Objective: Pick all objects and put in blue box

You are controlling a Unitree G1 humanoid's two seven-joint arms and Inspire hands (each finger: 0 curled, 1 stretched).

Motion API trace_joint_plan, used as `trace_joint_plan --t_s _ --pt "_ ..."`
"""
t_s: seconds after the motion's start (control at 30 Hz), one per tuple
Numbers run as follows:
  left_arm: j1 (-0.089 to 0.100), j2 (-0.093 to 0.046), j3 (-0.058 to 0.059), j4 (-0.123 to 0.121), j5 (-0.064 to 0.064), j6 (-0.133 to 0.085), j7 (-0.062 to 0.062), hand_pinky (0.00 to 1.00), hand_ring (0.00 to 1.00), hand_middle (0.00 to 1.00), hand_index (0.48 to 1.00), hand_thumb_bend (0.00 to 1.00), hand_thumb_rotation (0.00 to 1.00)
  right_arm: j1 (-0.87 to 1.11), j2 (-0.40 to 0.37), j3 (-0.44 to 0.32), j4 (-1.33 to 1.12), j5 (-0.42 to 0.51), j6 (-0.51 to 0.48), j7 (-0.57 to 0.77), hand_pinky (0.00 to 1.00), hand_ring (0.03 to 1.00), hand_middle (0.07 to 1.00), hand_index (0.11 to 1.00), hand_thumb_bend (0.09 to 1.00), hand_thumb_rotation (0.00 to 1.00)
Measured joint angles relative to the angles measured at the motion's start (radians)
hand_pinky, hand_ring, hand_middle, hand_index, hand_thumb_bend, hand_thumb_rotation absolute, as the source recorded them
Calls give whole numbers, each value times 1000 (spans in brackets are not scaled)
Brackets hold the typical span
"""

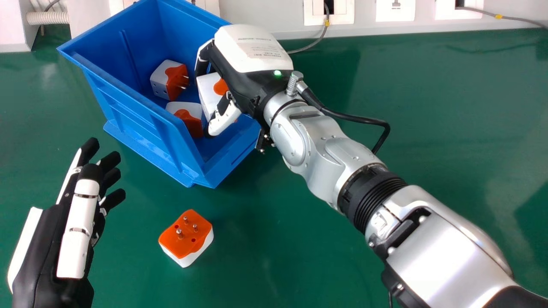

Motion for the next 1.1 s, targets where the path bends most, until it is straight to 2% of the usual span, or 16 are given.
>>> trace_joint_plan --t_s 0.07,0.2,0.23,0.27,0.33,0.37,0.43,0.47,0.53,0.57,0.7,0.83,0.93,0.97,1.1 --pt "5 0 -2 -6 0 1 2 895 933 924 966 349 1000 0 4 1 0 0 -1 10 347 448 545 518 491 0" --pt "26 -2 -7 -33 1 1 8 893 932 923 965 349 1000 -1 11 2 10 0 -8 42 346 455 557 517 489 0" --pt "31 -4 -8 -35 2 1 11 892 931 922 964 350 1000 -2 11 2 12 2 -13 52 350 467 595 521 485 0" --pt "35 -5 -9 -35 3 1 14 892 931 922 964 350 1000 -2 11 1 14 4 -21 60 350 467 595 521 485 0" --pt "44 -8 -10 -35 8 0 20 889 930 921 962 349 1000 -3 7 -2 14 12 -34 77 382 594 700 617 460 0" --pt "48 -10 -10 -35 10 -2 22 889 930 921 962 349 1000 -4 5 -5 14 20 -39 85 382 594 700 617 460 0" --pt "53 -15 -11 -35 11 -10 23 887 929 920 961 349 1000 -4 2 -6 14 27 -49 95 401 709 783 701 442 0" --pt "54 -17 -12 -35 11 -12 23 887 929 920 961 349 1000 -4 2 -6 14 27 -51 96 401 709 783 701 442 0" --pt "54 -21 -13 -35 15 -15 23 886 929 920 961 349 1000 -4 1 2 14 25 -53 97 419 792 843 765 431 0" --pt "54 -24 -15 -35 18 -16 24 886 929 920 961 349 1000 -4 0 13 14 19 -54 96 419 792 843 765 431 0" --pt "54 -27 -18 -35 19 -17 24 887 929 920 961 349 1000 -4 -8 49 14 -15 -54 92 437 924 946 877 418 0" --pt "50 -27 -18 -31 19 -23 22 887 929 921 961 350 1000 -5 -17 68 14 -35 -49 72 440 950 966 899 416 0" --pt "39 -26 -16 -21 19 -33 21 888 930 921 962 355 1000 -6 -19 81 14 -47 -47 50 638 975 983 926 429 0" --pt "36 -26 -16 -19 18 -33 21 888 930 921 962 355 1000 -6 -20 83 14 -48 -46 47 638 975 983 926 429 0" --pt "29 -25 -16 -13 18 -33 20 889 930 921 962 360 1000 -6 -21 92 14 -56 -30 40 788 990 993 945 446 0"
